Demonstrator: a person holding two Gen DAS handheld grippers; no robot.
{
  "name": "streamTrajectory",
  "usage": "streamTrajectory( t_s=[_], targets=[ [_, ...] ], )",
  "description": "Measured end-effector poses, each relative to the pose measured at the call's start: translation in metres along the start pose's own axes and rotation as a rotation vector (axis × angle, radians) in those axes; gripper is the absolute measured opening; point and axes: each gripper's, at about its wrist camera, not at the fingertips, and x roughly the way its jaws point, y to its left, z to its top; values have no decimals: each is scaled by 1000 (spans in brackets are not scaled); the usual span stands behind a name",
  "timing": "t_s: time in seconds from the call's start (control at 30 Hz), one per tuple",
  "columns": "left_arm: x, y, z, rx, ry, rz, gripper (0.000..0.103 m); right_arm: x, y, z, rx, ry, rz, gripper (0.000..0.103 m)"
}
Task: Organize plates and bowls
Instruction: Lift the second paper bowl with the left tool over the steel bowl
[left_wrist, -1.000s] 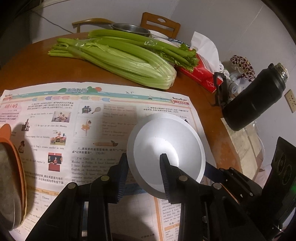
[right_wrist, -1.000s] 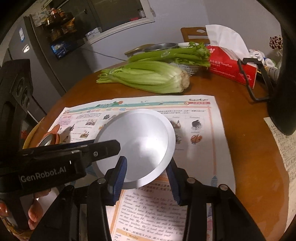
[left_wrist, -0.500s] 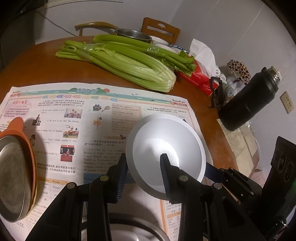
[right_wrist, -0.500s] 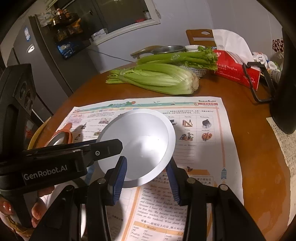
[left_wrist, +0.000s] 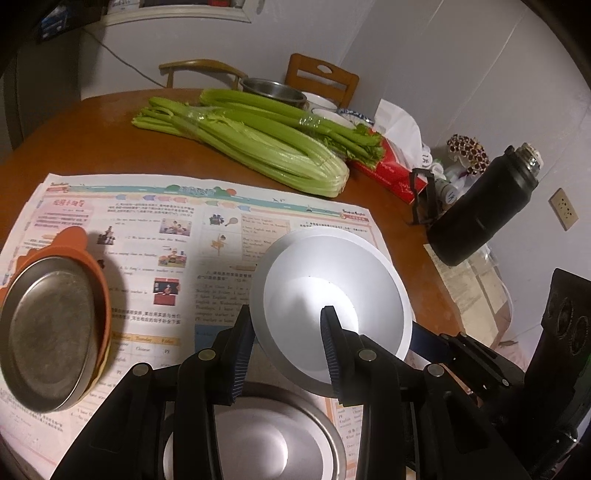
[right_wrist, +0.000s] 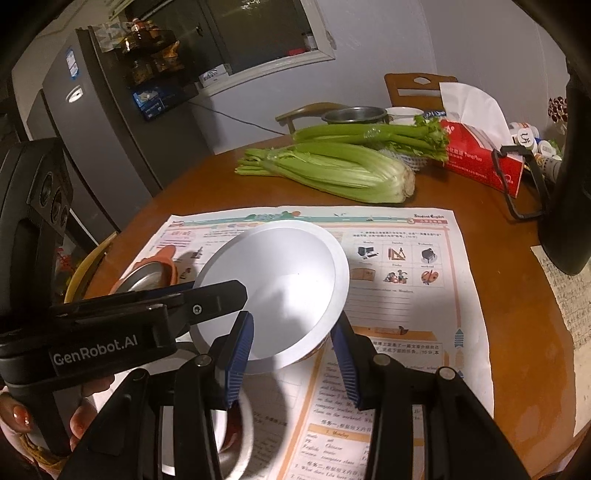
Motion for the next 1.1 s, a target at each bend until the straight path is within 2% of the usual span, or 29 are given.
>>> streamTrajectory(
  t_s=[0.63, 1.1],
  targets=[
    [-48, 6, -19, -1, -69, 10, 39, -30, 34, -7, -50, -39, 17, 44],
    [-87, 13, -48, -6, -119, 33, 42, -57, 69, -23, -111, -61, 61, 45]
  ],
)
